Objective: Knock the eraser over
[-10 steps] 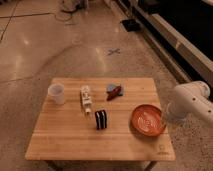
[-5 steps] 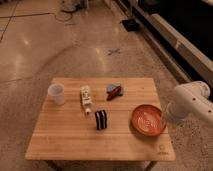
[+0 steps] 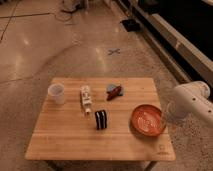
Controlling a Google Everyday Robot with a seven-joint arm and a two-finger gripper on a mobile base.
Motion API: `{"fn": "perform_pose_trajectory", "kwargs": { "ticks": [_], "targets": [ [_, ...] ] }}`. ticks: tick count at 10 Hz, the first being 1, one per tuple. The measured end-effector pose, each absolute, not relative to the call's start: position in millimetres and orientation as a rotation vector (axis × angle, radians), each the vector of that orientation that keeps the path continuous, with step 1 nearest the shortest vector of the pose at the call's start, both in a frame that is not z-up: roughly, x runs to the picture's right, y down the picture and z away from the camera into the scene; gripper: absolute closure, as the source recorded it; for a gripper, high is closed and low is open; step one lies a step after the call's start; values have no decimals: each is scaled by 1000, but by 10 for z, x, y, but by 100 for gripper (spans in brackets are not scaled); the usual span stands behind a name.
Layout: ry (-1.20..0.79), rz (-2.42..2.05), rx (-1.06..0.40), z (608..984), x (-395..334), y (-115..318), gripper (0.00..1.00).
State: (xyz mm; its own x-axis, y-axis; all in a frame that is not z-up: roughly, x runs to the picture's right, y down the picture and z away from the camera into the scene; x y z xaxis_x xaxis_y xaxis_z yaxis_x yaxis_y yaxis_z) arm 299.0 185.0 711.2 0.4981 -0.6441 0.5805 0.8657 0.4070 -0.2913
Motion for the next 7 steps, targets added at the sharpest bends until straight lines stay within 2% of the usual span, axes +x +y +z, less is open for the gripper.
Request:
{"fn": "perform_pose_trajectory", "kwargs": {
  "ticks": [7],
  "targets": [
    [-435, -1008, -610, 7089, 2897, 1912, 58]
  ]
}}
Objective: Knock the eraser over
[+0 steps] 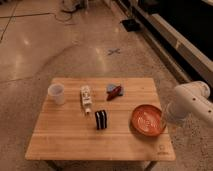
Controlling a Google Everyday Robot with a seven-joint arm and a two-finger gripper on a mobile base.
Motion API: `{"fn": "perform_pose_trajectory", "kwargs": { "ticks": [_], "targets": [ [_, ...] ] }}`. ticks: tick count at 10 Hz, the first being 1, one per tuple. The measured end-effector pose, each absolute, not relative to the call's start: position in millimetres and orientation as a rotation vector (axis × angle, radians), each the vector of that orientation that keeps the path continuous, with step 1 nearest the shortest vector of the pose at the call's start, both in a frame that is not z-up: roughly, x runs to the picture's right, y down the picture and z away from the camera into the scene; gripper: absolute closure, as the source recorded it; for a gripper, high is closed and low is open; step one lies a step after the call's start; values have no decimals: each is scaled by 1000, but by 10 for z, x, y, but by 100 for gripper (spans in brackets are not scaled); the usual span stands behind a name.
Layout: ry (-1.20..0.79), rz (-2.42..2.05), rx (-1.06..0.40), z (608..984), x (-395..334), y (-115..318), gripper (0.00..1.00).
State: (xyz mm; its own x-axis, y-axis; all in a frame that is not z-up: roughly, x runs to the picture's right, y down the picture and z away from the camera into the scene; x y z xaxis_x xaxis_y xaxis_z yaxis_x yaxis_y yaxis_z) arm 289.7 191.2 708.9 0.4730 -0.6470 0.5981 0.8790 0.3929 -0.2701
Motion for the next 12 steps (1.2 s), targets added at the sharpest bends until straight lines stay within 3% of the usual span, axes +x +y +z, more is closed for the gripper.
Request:
{"fn": "perform_pose_trajectory", "kwargs": {
  "ticks": [6, 12],
  "targets": [
    [-597, -1199, -557, 7055, 1839, 2162, 58],
    [-700, -1299, -453, 7006, 768, 1820, 58]
  ]
}}
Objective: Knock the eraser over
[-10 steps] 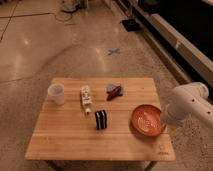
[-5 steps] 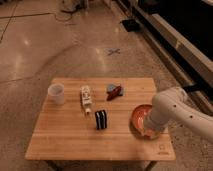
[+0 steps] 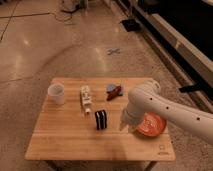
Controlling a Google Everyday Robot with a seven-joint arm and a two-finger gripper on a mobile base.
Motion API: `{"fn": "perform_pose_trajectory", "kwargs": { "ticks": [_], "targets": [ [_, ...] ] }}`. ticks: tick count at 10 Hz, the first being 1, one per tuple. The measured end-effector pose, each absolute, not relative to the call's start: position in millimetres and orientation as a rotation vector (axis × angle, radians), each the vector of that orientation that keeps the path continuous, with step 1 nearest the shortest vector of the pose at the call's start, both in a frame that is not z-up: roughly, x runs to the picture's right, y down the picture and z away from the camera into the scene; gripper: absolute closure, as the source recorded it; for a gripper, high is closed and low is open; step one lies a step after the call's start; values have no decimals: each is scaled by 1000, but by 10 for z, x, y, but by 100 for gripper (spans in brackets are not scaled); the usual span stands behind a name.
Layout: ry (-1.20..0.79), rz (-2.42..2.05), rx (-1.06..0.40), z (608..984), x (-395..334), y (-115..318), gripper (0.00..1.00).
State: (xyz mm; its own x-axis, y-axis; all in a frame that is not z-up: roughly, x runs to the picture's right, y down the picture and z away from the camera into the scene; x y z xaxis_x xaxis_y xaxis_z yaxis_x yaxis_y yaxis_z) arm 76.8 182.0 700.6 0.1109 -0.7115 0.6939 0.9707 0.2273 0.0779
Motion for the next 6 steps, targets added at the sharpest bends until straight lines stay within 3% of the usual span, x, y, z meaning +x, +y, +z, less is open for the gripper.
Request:
{"fn": "perform_pose_trajectory", "kwargs": {
  "ticks": [6],
  "targets": [
    [-753, -1374, -424, 7038, 201, 1799, 58]
  ]
}}
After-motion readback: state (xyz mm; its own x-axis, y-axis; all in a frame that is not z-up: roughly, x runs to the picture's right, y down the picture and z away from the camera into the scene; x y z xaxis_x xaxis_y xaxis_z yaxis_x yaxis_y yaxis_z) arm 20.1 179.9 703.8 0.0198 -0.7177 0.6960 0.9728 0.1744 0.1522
